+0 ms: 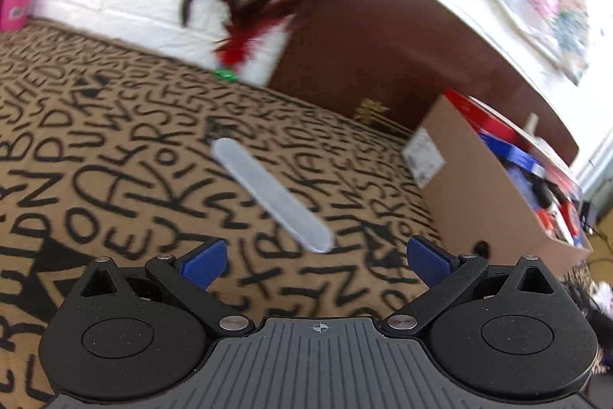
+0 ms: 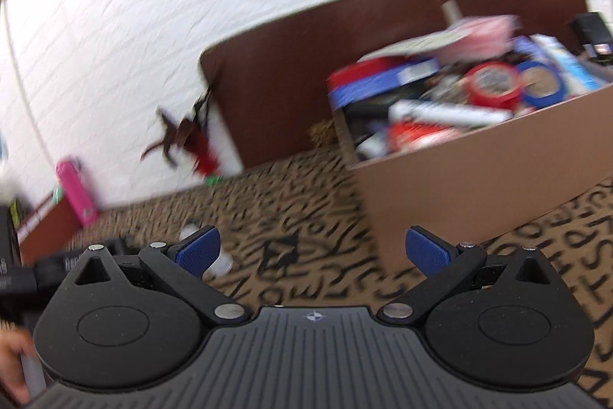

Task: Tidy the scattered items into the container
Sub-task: 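Move the left gripper back toward the clear plastic tube case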

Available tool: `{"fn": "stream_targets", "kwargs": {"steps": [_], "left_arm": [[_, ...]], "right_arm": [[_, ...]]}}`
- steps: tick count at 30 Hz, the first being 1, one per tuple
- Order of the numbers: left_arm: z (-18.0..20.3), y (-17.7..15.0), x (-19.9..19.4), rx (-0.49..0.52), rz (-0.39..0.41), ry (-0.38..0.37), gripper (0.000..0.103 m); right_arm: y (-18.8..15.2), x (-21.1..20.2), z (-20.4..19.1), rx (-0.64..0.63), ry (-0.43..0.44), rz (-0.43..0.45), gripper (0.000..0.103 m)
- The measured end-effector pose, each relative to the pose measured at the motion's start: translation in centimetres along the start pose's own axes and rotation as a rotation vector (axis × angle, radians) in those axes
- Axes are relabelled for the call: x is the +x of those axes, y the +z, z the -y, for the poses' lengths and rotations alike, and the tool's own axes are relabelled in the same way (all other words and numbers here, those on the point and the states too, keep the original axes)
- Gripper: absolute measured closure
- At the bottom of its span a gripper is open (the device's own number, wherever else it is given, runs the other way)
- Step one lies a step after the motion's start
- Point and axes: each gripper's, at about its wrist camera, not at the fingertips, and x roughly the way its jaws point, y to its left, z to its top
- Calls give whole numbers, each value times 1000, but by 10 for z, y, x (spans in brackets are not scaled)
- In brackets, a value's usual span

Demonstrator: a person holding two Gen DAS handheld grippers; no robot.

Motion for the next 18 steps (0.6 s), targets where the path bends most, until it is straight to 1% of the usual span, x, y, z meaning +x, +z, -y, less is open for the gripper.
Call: {"fn": "stream_targets", "kwargs": {"steps": [3, 7, 10, 12, 13, 14, 18], "left_arm": [[-17, 6, 9, -20, -11, 19, 0], [-30, 16, 25, -60, -42, 5, 0], [-34, 25, 37, -56, -58, 5, 0], [-35, 31, 45, -52, -67, 7, 0], [-36, 34, 49, -52, -74, 5, 1], [-38, 38, 53, -54, -82, 2, 2], [-42, 48, 68, -56, -116, -1, 6]], "right_arm": [[-8, 18, -24, -77, 19, -55, 1], [-16, 41, -52, -162, 42, -110, 4], [-20, 62, -67, -207, 60, -154, 9], [-21, 73, -73, -230, 68, -173, 9], [-22, 79, -76, -242, 74, -179, 12], [-22, 84, -78, -253, 78, -188, 17], [-21, 108, -86, -285, 95, -217, 25]]}}
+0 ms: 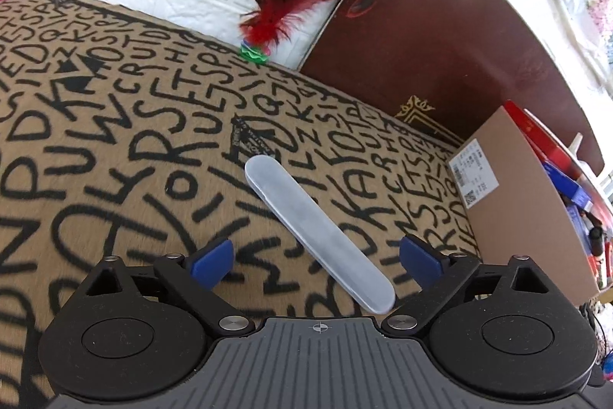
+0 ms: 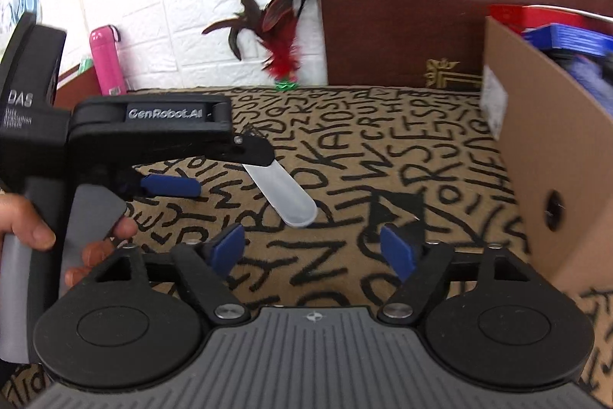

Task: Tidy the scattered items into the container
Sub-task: 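Move the left gripper back toward the clear plastic tube case, then close the left gripper on the end of the clear tube case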

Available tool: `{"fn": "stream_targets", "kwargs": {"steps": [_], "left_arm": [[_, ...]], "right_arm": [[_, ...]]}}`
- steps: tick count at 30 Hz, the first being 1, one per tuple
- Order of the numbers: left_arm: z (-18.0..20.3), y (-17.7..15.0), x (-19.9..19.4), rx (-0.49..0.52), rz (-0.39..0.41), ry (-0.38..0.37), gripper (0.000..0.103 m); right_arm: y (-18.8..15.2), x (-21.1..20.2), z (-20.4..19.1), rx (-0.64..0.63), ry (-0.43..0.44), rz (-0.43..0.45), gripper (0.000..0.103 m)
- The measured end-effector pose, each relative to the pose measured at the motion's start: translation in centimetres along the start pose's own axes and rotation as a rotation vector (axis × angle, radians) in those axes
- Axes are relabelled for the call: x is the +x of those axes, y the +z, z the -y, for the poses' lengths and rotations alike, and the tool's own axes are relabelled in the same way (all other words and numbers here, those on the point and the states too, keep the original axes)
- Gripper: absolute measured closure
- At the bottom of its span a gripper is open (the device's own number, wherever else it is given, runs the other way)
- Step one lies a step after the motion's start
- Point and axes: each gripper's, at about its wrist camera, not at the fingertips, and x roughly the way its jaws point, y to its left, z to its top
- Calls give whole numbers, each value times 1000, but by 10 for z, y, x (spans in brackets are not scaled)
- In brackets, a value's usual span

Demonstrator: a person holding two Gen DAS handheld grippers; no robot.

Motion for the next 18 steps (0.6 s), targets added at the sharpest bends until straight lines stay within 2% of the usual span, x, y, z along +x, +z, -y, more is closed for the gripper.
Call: {"fn": "stream_targets", "kwargs": {"steps": [5, 11, 15, 18], "left_arm": [[4, 12, 13, 47, -26, 16, 12], [14, 21, 27, 107, -53, 37, 26], [19, 22, 33, 136, -69, 37, 46], [21, 20, 34, 134, -94, 9, 62]], "right_arm": [[8, 27, -4, -41, 18, -21, 33], [15, 55, -6, -68, 47, -55, 46], [17, 64, -10, -99, 45, -40, 53], [14, 64, -12, -112, 46, -31, 67]]}}
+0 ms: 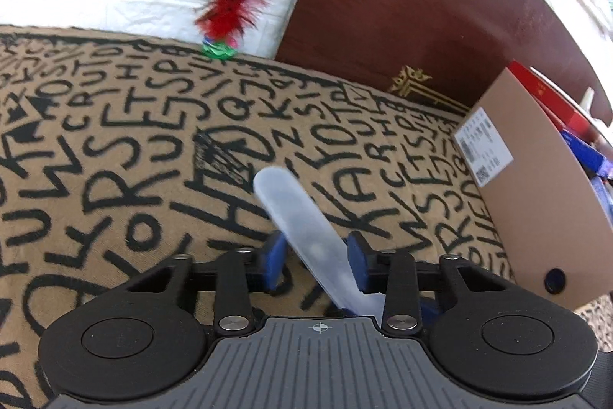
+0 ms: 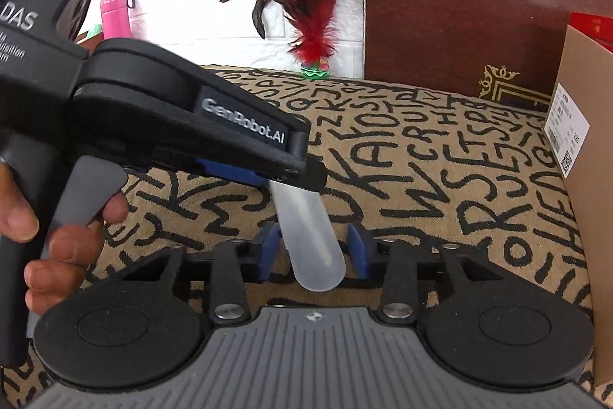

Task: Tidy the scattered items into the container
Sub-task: 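Close the left gripper on the end of the clear tube case, then lift the clear tube case with the left gripper and lower it into the box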

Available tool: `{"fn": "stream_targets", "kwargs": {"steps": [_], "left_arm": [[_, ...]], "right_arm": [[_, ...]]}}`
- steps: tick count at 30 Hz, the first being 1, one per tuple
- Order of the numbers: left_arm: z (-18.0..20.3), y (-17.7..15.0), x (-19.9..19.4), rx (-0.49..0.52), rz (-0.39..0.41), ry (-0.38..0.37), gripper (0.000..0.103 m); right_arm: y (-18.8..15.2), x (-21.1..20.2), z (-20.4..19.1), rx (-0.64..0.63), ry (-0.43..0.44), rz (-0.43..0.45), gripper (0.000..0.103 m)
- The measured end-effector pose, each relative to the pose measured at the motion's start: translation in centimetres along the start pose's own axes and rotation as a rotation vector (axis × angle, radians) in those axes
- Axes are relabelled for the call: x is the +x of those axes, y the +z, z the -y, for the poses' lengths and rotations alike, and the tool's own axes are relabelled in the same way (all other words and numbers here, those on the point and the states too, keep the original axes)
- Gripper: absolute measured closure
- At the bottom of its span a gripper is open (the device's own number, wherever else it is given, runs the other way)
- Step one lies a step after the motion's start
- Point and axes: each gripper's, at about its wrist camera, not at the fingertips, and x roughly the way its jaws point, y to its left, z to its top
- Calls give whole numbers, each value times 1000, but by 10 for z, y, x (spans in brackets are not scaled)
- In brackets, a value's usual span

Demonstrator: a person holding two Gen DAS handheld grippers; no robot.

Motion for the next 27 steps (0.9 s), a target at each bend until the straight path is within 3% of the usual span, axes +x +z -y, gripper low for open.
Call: {"fn": "stream_targets", "kwargs": {"steps": [3, 6, 10, 11, 12, 15, 20, 22, 27], "left_arm": [[4, -6, -2, 7, -23, -21, 78], [11, -14, -7, 24, -55, -47, 81], [23, -29, -14, 61, -95, -87, 80], [27, -33, -15, 73, -102, -95, 77], [30, -36, -15, 80, -104, -101, 57], [41, -39, -13, 103, -93, -75, 54], [49, -38, -8, 154, -96, -49, 57], [49, -38, -9, 161, -95, -36, 71], [58, -49, -20, 180, -112, -31, 71]], "right_arm": [[-6, -7, -4, -16, 2, -3, 72], [-15, -18, -10, -40, -15, -10, 72], [-30, -40, -10, -5, -25, -25, 72], [-34, -46, -10, 3, -26, -29, 71], [-38, -51, -11, 5, -28, -31, 71], [-42, -58, -12, -1, -25, -36, 68], [-33, -47, -17, -10, -50, -54, 63], [-32, -43, -18, -15, -59, -48, 64], [-37, -53, -18, 4, -47, -54, 66]]}}
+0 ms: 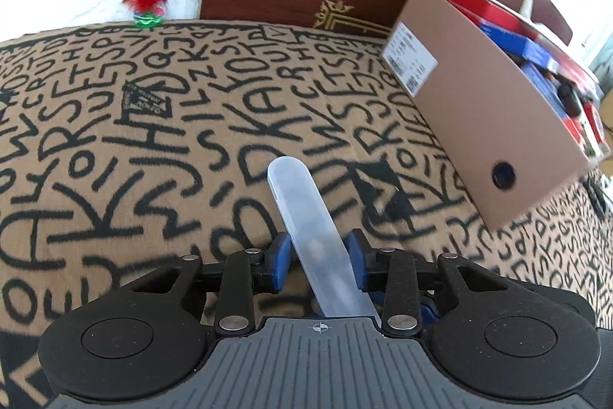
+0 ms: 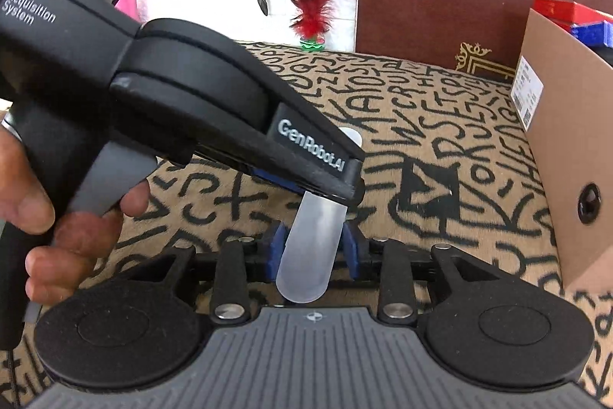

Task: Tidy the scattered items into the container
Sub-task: 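Lift the clear tube case with the left gripper and lower it into the box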

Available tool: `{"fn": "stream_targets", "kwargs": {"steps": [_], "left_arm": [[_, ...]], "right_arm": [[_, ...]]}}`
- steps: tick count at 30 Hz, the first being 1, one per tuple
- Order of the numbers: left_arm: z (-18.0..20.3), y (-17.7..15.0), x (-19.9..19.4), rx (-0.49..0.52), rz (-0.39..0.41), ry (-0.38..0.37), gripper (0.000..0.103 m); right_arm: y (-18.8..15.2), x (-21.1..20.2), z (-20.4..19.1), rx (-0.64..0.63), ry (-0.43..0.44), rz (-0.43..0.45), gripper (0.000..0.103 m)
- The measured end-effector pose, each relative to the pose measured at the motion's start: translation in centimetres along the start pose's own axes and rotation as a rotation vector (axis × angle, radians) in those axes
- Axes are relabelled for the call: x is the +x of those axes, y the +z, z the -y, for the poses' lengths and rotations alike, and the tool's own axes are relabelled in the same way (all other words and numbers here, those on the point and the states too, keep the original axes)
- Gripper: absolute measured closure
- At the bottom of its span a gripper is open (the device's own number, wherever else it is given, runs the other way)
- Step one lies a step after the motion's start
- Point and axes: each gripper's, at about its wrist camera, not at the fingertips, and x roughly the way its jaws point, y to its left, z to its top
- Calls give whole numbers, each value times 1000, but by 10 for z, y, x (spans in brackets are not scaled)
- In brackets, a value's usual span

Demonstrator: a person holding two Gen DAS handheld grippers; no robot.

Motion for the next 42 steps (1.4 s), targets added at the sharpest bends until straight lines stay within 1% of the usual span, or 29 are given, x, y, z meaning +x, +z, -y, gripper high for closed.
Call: {"fn": "stream_targets", "kwargs": {"steps": [4, 8, 13, 18, 25, 30, 34, 37, 39, 42], "left_arm": [[19, -11, -8, 11, 2, -12, 72], [46, -14, -25, 34, 36, -37, 72], [87, -5, -54, 103, 115, -57, 72], [131, 8, -80, 160, 211, -75, 72], [186, 45, -94, 223, 274, -126, 72], [224, 74, -89, 268, 310, -170, 72], [247, 102, -74, 263, 318, -215, 72], [260, 126, -56, 246, 304, -247, 72], [267, 140, -42, 239, 297, -257, 72], [274, 159, -19, 238, 289, -263, 72]], "right_arm": [[-10, -19, 5, 53, 15, 4, 66], [-18, -47, 14, 104, 8, 38, 67], [-17, -90, 25, 126, -27, 129, 67], [-7, -135, 41, 139, -68, 248, 68], [10, -175, 74, 129, -134, 375, 68], [24, -195, 106, 123, -197, 436, 68], [35, -202, 135, 112, -242, 457, 68], [49, -196, 159, 102, -266, 461, 68], [55, -194, 172, 93, -284, 454, 68], [68, -177, 193, 84, -305, 440, 69]]}}
